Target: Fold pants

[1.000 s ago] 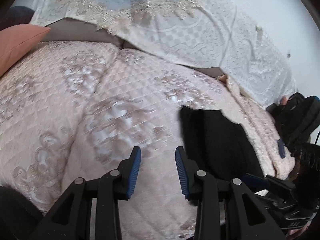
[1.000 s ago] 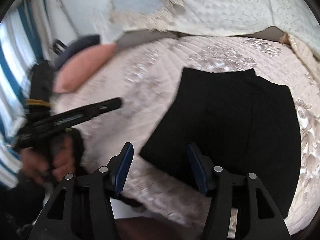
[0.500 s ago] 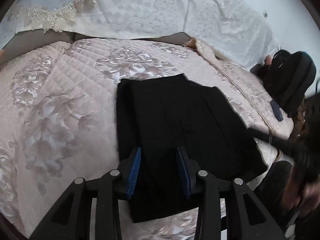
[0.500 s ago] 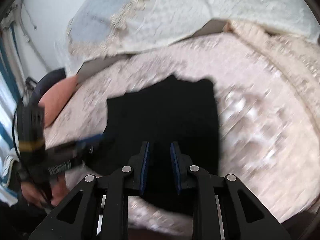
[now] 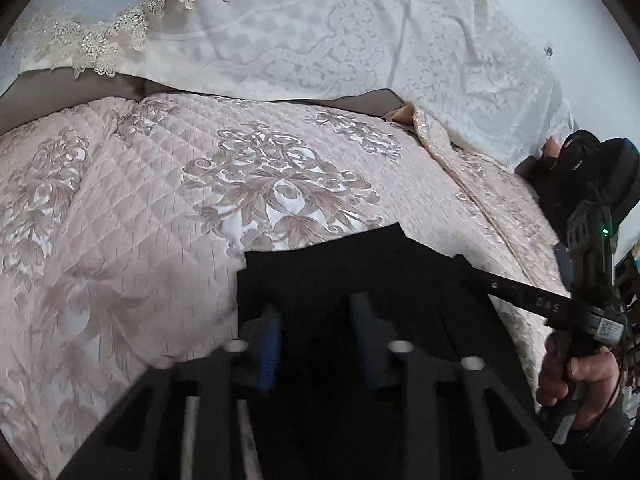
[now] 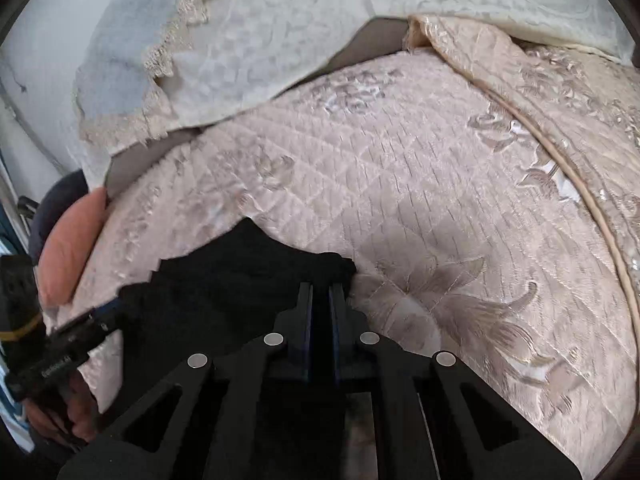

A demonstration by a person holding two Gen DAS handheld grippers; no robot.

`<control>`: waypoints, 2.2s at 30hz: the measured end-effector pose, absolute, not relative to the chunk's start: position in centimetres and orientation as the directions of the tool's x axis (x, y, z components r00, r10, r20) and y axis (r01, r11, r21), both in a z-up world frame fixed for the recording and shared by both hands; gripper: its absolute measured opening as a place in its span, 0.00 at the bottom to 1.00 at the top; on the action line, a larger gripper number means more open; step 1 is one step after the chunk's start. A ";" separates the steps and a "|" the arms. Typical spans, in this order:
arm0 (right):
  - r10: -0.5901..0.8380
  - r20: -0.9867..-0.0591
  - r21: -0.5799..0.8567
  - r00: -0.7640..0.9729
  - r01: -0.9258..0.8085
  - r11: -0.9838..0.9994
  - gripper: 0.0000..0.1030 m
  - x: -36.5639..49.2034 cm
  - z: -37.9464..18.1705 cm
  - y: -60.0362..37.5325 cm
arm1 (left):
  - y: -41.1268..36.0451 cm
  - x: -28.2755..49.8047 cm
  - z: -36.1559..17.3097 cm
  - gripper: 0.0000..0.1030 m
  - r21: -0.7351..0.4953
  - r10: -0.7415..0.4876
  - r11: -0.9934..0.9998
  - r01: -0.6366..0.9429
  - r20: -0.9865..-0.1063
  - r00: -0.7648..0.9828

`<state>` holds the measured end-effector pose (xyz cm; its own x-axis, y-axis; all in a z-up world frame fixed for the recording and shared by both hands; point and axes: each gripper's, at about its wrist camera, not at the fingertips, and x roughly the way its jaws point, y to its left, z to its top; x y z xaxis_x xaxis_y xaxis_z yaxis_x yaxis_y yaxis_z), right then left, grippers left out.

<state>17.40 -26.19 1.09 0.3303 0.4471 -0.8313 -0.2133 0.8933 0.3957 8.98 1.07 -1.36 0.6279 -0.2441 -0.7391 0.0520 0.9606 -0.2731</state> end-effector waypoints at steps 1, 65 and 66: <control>0.449 -0.827 0.399 0.337 -0.210 0.893 0.06 17.2 1.0 -26.5 | 1.1 9.1 -1.5 0.20 -0.264 -0.234 0.963 0.048 -0.740 0.630; 0.447 -0.812 0.369 0.376 -0.264 0.891 0.50 5.9 4.8 -28.3 | 4.2 0.2 -2.0 0.56 -0.383 -0.329 0.923 0.029 -0.751 0.572; 0.458 -0.807 0.388 0.372 -0.251 0.887 0.50 6.6 4.4 -28.8 | 4.5 0.7 -2.2 0.56 -0.409 -0.350 0.912 0.025 -0.747 0.566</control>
